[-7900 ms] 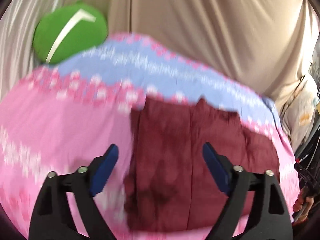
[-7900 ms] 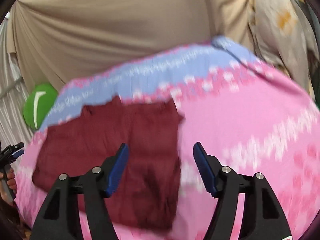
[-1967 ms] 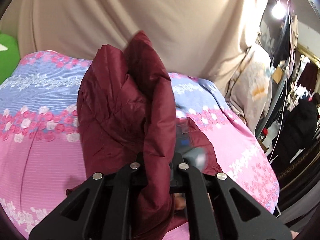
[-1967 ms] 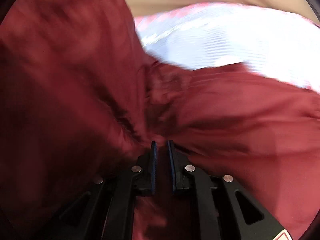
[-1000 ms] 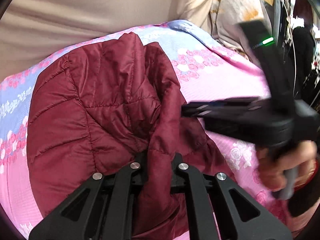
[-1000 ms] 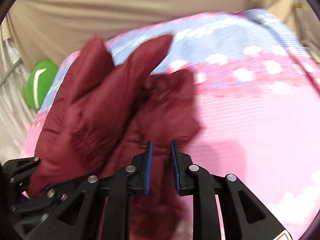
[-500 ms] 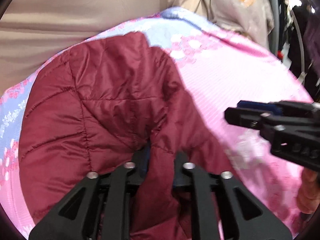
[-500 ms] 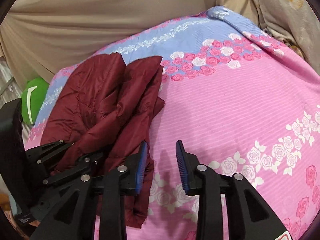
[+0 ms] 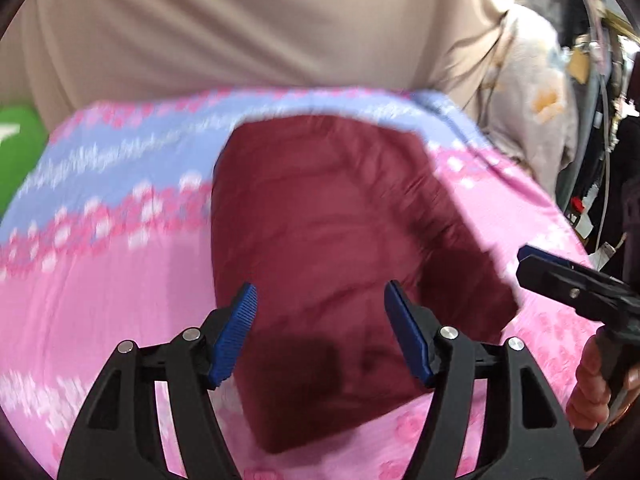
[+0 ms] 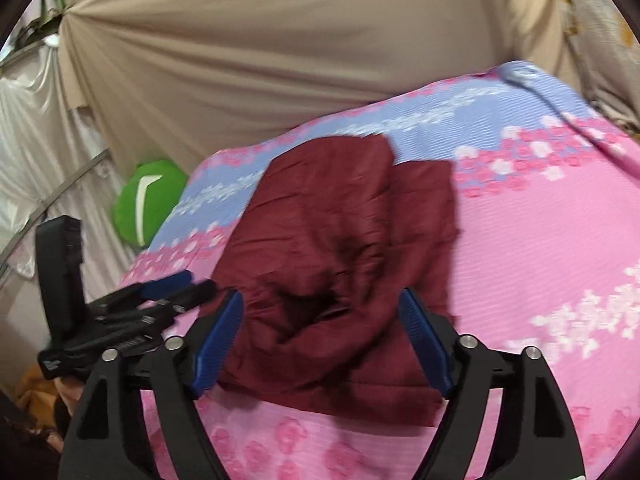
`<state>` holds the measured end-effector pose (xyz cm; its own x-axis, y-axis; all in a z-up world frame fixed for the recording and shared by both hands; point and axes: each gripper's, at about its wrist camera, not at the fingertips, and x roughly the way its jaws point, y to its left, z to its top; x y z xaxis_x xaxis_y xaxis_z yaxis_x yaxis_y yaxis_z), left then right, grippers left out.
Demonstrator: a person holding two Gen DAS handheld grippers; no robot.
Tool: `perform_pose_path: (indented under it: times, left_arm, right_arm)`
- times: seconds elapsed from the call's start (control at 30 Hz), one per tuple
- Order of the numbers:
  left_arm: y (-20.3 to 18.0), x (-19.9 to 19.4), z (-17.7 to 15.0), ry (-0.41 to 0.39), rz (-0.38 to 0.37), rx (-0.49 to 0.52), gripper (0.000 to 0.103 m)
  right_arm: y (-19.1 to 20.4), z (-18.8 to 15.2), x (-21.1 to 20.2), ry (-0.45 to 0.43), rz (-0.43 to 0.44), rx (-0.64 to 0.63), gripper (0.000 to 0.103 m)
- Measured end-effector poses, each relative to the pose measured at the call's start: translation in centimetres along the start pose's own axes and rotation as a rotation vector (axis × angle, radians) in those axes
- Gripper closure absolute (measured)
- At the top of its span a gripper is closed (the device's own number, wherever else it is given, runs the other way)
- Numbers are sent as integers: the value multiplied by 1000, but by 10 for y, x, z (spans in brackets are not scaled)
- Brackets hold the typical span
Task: Fold large clothes
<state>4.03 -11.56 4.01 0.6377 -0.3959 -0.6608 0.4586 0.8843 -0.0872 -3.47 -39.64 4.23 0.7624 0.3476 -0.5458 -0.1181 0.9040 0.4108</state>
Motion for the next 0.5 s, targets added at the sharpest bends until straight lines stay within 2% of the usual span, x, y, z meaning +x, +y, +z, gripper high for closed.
perform_pose_path:
  times: [0.07,0.1,0.17,0.2,0.27,0.3,0.33,0.4,0.5]
  left_arm:
    - [2,13,-11,36,2,-19,39]
    - [1,16,-15,37,13,-15,39]
    - [-1,18,-18,29,32,7,39]
    - [-4,21,-17,29,35,16,39]
    - [-7,26,-17,36,20,24,41]
    - [-8,31,-19,49,7,25,42]
    - [-10,36,-21,66,-4,30,43]
    - [-19,49,-25,78,19,68,43]
    - [-34,63,-34,63,103,141,43]
  right_arm:
    - [10,-5,24,55,-24,-24,25]
    - [12,-7,34,74,-44,-29,30]
    - [11,-13,43,93,-92,-24,93]
    - [5,-14,42,94,-77,6,93]
    - [-13,-18,21,22,-5,102,98]
    - [-18,-21,15,1,-20,111,98]
    - [-28,-27,12,-2,-71,124,98]
    - [-49,-40,29,77,-97,185,98]
    - [-74,-54,51,152,-53,280,100]
